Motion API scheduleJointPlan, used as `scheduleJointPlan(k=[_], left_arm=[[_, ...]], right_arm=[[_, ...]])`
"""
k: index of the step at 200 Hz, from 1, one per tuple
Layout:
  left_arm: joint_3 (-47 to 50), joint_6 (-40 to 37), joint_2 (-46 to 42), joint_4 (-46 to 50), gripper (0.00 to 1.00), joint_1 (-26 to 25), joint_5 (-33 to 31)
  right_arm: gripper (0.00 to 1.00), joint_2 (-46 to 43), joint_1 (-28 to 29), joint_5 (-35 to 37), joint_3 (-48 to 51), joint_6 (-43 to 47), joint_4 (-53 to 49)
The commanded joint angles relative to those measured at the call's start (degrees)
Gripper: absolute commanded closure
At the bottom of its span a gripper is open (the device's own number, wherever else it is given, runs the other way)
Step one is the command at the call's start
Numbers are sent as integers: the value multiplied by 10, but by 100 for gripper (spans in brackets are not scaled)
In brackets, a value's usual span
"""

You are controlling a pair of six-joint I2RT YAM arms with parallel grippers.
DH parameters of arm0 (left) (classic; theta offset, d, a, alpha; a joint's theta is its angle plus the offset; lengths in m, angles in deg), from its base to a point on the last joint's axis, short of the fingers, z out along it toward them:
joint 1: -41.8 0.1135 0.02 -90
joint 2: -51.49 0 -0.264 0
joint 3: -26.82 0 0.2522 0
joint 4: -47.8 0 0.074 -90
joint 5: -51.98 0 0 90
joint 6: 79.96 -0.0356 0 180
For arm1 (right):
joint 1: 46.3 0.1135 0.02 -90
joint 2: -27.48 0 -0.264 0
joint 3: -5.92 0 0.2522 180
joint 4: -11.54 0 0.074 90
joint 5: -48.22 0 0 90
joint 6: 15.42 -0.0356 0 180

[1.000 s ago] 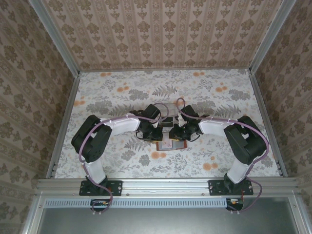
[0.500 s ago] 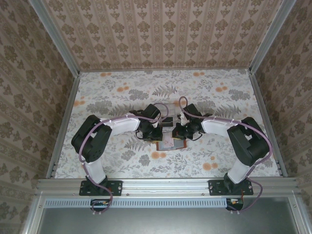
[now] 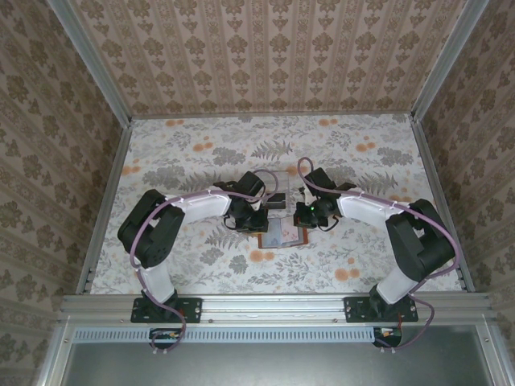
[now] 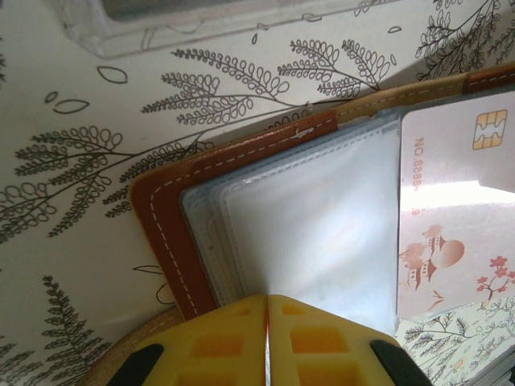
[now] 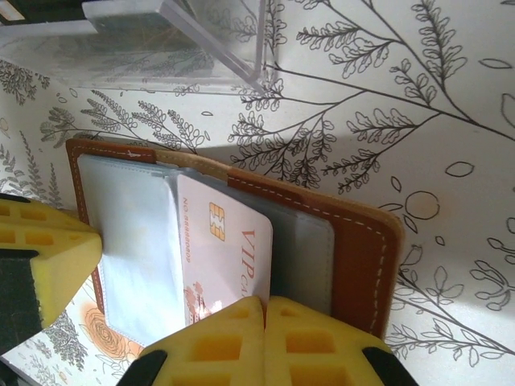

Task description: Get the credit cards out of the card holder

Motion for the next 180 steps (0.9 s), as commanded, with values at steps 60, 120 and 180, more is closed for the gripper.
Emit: scheduleJointPlan(k=[60, 120, 180], left_arm=[[9, -11, -2, 25, 90, 9, -13], [10, -10, -5, 22, 90, 9, -10], [15, -13, -6, 22, 90, 13, -12]], right_arm=[[88, -19, 3, -15, -11, -11, -17], [80, -12, 10, -70, 7, -55, 26], [87, -19, 12, -50, 7, -48, 9]])
